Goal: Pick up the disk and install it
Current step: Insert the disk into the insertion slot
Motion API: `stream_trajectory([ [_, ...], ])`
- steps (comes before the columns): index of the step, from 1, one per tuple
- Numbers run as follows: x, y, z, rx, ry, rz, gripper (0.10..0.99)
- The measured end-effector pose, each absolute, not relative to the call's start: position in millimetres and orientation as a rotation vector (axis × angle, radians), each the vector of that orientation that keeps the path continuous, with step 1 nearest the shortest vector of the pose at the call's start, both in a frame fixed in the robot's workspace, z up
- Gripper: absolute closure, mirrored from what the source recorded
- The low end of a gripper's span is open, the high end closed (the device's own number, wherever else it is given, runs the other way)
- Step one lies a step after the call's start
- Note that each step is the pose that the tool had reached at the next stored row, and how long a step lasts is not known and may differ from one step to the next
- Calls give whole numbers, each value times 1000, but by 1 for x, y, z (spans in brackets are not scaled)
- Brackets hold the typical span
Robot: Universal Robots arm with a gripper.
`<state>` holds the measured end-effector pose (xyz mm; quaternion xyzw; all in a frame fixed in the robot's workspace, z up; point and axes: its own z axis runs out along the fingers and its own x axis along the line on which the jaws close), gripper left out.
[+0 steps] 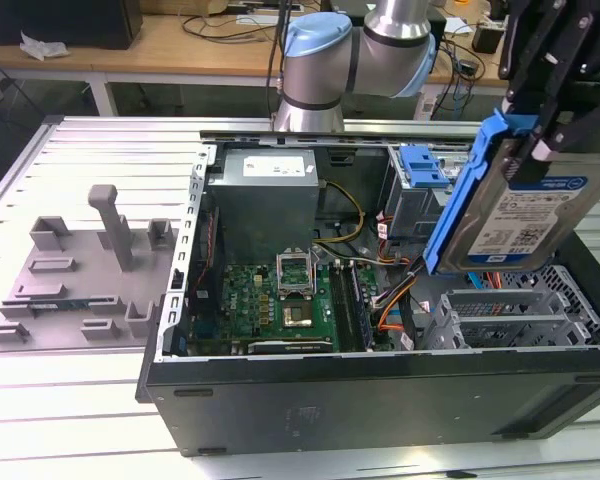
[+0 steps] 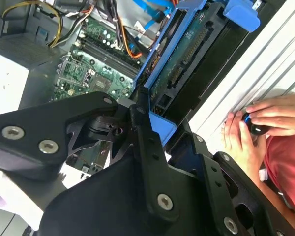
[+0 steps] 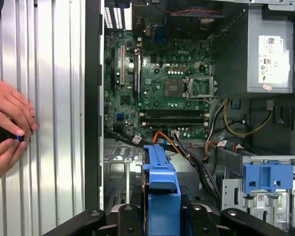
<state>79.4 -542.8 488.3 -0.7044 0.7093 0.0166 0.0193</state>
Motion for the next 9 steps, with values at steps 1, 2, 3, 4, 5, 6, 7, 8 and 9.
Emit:
stream_trajectory([
  [1,82,-543,488,-2186,2201,52,722],
  [2,84,-543,488,-2186,2201,52,722],
  [3,88,-544,488,-2186,2201,52,722],
  [4,89,-544,488,-2186,2201,52,722],
  [5,91,-545,488,-2186,2201,52,722],
  [6,93,-545,488,-2186,2201,52,722],
  [7,95,-545,488,-2186,2201,52,722],
  [8,96,-546,488,-2186,2202,52,722],
  [9,98,-546,487,-2186,2201,52,722],
])
